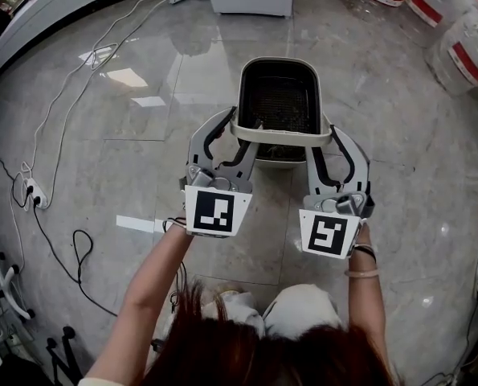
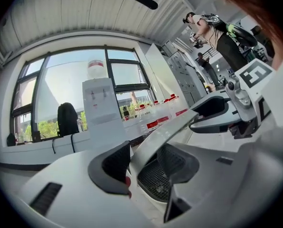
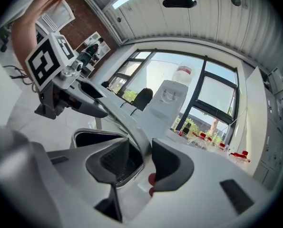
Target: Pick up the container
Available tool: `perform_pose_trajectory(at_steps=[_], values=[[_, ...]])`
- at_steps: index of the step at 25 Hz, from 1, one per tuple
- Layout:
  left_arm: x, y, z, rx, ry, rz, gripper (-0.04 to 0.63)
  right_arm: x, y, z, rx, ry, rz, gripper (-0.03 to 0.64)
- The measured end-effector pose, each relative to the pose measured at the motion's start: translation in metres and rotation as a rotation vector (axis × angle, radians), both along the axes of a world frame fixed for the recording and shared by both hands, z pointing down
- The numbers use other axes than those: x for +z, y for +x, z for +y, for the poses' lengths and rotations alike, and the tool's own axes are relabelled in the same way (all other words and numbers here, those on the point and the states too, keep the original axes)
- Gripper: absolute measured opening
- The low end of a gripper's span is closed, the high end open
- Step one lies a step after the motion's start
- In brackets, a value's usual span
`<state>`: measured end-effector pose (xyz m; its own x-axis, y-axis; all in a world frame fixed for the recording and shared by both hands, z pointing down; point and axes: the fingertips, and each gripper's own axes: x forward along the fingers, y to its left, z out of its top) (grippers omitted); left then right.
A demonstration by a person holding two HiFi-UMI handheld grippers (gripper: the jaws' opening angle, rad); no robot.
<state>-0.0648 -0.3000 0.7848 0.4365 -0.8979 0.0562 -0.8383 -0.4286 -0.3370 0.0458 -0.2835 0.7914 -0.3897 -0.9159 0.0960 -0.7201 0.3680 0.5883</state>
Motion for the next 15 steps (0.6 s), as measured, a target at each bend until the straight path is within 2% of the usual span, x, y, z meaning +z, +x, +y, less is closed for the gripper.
perform_pose_trajectory(at_steps=[4, 8, 15], values=[[-0.003, 0.000, -0.005, -0.005, -0.008, -0.017, 0.176, -0.004, 0.003, -0.010, 0.026, 0.008, -0.004, 0.130], [-0.007, -0.003, -0.011, -0.015, -0.009, 0.000, 0.163, -0.010, 0.004, -0.020, 0.045, 0.031, -0.012, 0.102], [-0.012, -0.006, -0.026, -0.035, -0.078, 0.011, 0.150, -0.019, 0.005, -0.035, 0.071, 0.029, -0.014, 0.087]])
